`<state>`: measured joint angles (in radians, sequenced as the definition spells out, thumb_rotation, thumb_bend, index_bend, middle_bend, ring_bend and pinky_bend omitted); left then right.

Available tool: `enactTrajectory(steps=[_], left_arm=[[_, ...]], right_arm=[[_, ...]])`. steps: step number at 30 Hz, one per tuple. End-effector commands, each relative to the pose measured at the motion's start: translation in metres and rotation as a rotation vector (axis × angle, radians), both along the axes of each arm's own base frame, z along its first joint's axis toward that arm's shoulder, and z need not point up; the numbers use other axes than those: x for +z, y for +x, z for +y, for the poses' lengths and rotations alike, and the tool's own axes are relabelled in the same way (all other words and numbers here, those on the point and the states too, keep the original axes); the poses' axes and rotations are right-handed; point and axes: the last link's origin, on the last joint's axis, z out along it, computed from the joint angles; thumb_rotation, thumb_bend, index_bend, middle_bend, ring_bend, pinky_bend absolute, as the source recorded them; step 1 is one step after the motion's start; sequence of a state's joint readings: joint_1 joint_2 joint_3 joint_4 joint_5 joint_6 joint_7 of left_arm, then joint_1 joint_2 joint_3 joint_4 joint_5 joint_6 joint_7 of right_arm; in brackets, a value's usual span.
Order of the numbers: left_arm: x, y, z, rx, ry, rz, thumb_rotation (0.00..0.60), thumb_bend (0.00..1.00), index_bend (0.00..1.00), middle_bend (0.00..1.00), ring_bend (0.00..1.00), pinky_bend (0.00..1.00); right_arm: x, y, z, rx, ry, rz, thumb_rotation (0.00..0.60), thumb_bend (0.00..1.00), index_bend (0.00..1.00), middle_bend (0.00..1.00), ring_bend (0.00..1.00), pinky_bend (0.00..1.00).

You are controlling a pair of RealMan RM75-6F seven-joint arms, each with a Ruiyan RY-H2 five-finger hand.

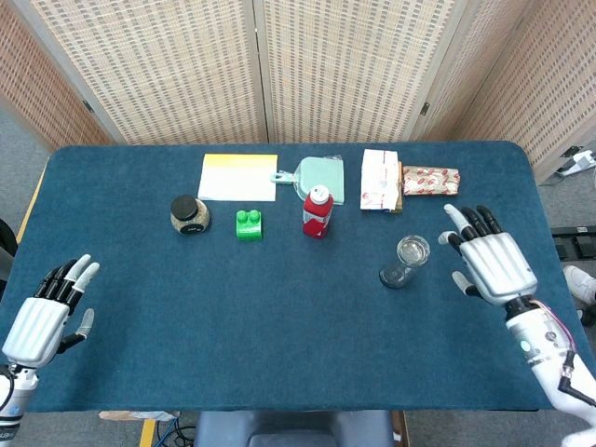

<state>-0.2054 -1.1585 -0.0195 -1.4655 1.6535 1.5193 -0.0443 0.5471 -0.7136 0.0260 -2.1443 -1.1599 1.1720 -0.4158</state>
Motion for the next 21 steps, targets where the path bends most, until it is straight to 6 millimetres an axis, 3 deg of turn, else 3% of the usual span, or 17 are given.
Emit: enactTrajectory(steps=[1, 4, 11, 17, 21], left_arm=[[-0.004, 0.0, 0.001, 0.003, -0.012, 0.009, 0.6, 0.5, 0.0, 0.01, 0.0, 0.1], [-0.01, 0.002, 0.002, 0.001, -0.029, 0.018, 0.6, 0.5, 0.0, 0.01, 0.0, 0.1], [-0.02, 0.003, 0.009, 0.005, -0.06, 0.03, 0.6, 0.5, 0.0, 0.01, 0.0, 0.1], [-0.025, 0.002, 0.014, 0.01, -0.078, 0.035, 0.6, 0.5, 0.0, 0.01, 0.0, 0.1], [-0.026, 0.002, 0.016, 0.009, -0.079, 0.039, 0.6, 0.5, 0.0, 0.01, 0.0, 0.1]], right_arm=[[0.011, -0.038, 0.057, 0.017, -0.073, -0.027, 0.6, 0.33, 0.24, 0.0, 0.0, 0.0], [0.01, -0.059, 0.079, 0.031, -0.119, -0.036, 0.6, 0.32, 0.13, 0.0, 0.0, 0.0], [-0.01, -0.116, 0.12, -0.018, -0.208, -0.011, 0.6, 0.32, 0.01, 0.0, 0.0, 0.0], [-0.021, -0.134, 0.136, -0.004, -0.289, 0.008, 0.6, 0.32, 0.0, 0.0, 0.0, 0.0], [-0.017, -0.133, 0.14, 0.004, -0.326, 0.013, 0.6, 0.33, 0.0, 0.0, 0.0, 0.0]])
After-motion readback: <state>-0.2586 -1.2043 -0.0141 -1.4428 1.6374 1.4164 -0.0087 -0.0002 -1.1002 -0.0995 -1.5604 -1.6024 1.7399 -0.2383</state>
